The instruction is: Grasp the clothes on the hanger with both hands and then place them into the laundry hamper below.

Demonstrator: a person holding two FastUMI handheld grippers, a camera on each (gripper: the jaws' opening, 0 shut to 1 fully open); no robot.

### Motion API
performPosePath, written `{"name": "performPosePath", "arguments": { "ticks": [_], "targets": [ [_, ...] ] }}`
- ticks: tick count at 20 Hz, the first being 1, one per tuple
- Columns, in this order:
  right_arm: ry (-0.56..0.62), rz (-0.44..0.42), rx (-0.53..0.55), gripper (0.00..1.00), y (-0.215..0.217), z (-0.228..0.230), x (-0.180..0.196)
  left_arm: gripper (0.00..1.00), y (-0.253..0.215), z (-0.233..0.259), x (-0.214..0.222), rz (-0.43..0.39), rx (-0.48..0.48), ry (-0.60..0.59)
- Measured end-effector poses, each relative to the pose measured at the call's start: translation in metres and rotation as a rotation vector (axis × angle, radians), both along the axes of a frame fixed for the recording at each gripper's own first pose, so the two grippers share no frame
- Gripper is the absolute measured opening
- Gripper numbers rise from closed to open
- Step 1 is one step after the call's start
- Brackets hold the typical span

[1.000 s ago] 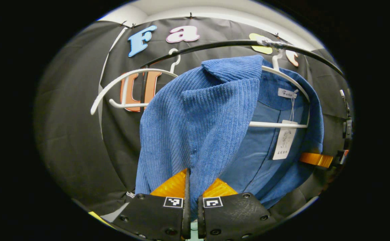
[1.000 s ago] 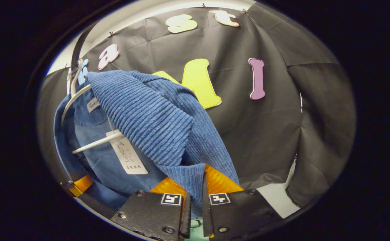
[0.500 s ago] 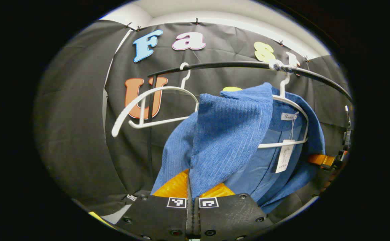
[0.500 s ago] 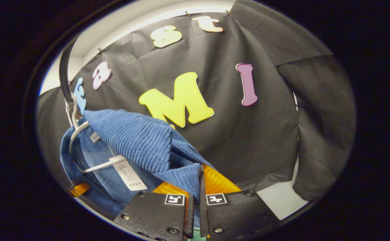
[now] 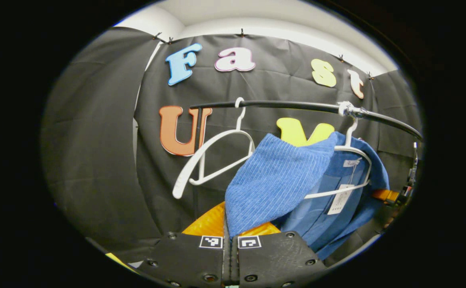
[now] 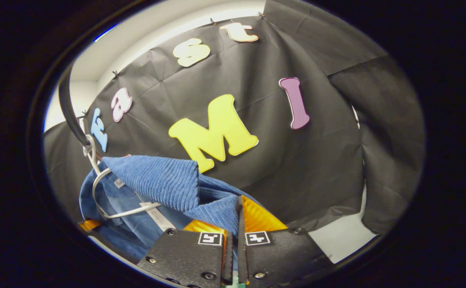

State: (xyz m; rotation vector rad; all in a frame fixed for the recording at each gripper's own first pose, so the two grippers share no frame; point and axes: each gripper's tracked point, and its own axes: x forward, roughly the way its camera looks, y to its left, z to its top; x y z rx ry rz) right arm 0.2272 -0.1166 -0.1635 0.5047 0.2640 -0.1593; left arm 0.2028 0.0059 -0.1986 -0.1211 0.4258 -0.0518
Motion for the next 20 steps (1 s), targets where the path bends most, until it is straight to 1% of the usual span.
{"name": "performPosePath", "arguments": {
  "ticks": [2, 3, 4, 7, 8, 9, 12, 16, 18, 19, 20],
  "targets": [
    [-0.014, -0.017, 0.028, 0.08, -0.002, -0.001, 0.003, 0.05, 0.006, 0.012, 0.004, 0.009, -0.01, -0.027],
    [-0.021, -0.018, 0.036, 0.08, -0.001, -0.001, 0.004, 0.0, 0.007, 0.018, 0.005, 0.003, -0.019, -0.037],
    [-0.027, -0.02, 0.044, 0.08, 0.0, -0.002, 0.005, 0.05, 0.009, 0.022, 0.008, 0.007, -0.02, -0.048],
    [-0.048, -0.013, 0.094, 0.08, 0.0, 0.001, 0.012, 0.05, 0.014, 0.028, 0.014, 0.021, -0.082, -0.048],
    [-0.056, -0.01, 0.115, 0.08, 0.0, 0.0, 0.013, 0.0, 0.015, 0.024, 0.017, 0.019, -0.094, -0.033],
    [-0.056, 0.005, 0.139, 0.08, 0.003, -0.002, 0.016, 0.05, 0.019, 0.02, 0.018, 0.024, -0.089, -0.023],
    [-0.071, 0.019, 0.185, 0.08, 0.002, -0.006, 0.021, 0.05, 0.018, 0.019, 0.023, 0.016, -0.102, -0.018],
    [-0.128, 0.013, 0.219, 0.08, -0.01, 0.012, 0.028, 0.05, 0.025, 0.027, 0.037, 0.035, -0.119, -0.028],
    [-0.147, 0.014, 0.23, 0.08, -0.012, 0.018, 0.038, 0.05, 0.028, 0.031, 0.045, 0.033, -0.106, -0.039],
    [-0.149, 0.017, 0.235, 0.08, -0.012, 0.019, 0.043, 0.0, 0.029, 0.03, 0.05, 0.028, -0.105, -0.038],
    [-0.157, 0.014, 0.246, 0.08, -0.015, 0.02, 0.047, 0.05, 0.027, 0.028, 0.055, 0.015, -0.116, -0.032]
  ]
}}
